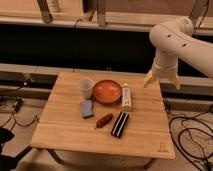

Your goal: Place the bottle in the ceramic bowl

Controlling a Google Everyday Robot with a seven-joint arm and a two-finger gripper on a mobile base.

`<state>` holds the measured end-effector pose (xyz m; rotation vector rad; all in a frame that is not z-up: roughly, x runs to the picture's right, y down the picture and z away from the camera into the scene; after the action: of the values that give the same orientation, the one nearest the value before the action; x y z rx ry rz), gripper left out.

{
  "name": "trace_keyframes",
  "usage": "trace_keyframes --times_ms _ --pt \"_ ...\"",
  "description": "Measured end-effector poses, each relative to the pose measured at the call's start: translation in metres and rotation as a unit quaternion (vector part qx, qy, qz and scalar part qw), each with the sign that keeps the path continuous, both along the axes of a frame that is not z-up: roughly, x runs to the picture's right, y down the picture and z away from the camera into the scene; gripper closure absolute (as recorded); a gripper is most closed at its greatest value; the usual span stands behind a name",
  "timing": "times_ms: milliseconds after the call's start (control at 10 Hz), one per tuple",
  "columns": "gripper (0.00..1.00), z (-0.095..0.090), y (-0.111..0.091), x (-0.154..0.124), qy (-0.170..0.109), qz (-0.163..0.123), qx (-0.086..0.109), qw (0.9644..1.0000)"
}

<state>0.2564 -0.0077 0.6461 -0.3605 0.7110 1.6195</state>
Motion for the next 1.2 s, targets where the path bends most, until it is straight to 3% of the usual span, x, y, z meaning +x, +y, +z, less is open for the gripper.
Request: trace_keyframes --times_ms 1200 --pt "0.20 0.0010 -0.0018 -0.0005 -0.003 -0.002 0.004 1.0000"
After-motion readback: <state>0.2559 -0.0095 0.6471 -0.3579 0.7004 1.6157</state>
